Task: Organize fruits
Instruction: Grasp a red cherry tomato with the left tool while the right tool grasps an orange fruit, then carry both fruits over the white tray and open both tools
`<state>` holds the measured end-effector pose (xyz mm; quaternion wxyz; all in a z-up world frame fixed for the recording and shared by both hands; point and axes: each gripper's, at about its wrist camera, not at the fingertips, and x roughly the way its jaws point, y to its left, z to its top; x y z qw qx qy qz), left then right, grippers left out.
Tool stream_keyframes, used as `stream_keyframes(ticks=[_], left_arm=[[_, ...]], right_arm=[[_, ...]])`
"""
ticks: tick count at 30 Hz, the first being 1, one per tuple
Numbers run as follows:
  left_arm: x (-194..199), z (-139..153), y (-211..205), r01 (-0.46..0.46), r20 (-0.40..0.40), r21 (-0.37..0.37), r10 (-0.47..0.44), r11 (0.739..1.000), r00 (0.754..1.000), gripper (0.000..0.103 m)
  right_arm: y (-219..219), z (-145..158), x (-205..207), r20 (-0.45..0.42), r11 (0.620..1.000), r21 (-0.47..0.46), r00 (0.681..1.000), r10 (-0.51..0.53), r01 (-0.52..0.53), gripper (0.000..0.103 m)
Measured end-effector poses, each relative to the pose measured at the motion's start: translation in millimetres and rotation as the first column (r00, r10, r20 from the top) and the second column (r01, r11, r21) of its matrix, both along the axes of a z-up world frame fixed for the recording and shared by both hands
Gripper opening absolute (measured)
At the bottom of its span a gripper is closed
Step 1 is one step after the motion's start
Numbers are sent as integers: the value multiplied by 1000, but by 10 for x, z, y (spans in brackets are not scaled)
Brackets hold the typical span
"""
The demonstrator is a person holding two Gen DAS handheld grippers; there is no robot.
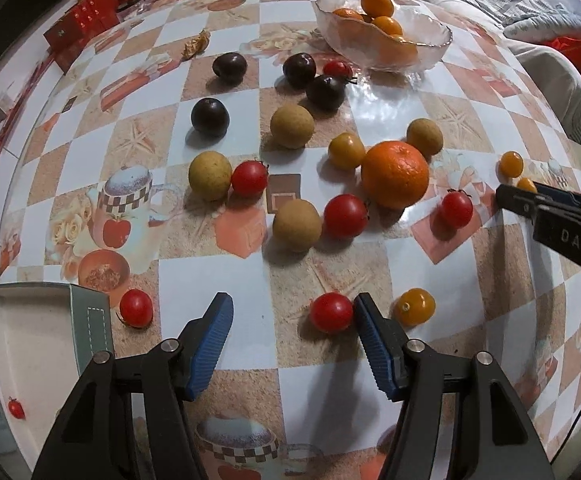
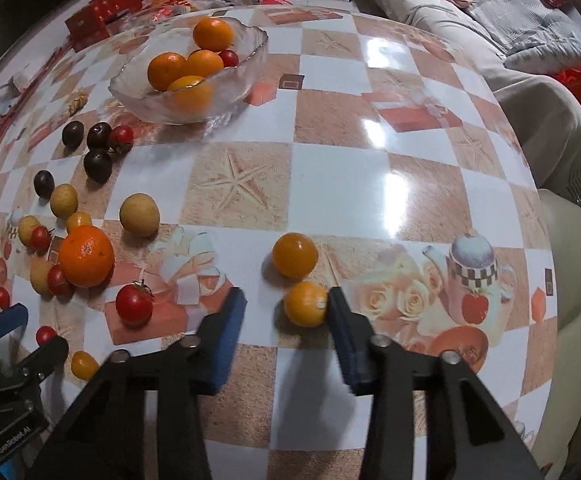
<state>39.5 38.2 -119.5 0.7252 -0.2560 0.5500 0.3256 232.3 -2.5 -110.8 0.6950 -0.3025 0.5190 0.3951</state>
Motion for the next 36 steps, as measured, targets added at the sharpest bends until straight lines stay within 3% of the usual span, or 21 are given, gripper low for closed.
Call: stream_keyframes(ticks=[2,4,10,17,27,36], left_arm=[[17,24,-42,14,4,1,-14,1000,1000,38],[37,42,-70,36,8,4,-36,999,999,20],[46,66,-128,41,28,-9,-41,999,999,20],[-142,250,-157,29,62,-16,-28,999,998,20],[-515,510,-95,-20,102,-11,21,1000,995,20],[-1020,767,-30,-84,122,11,82,996,989,20]], right_arm=[[-18,9,42,-18,1000,12,1000,-12,12,23],[-122,21,105,-48,999,28,999,-24,26,22],[-484,78,79,-151,995,67,986,-69,80,22],[-738,151,-23,-201,992,63,975,-95,109,22],[-771,341,-279,-239,991,79,967,-86,108,22],[-567,600,-698,-242,995,93,970,-10,33,22]])
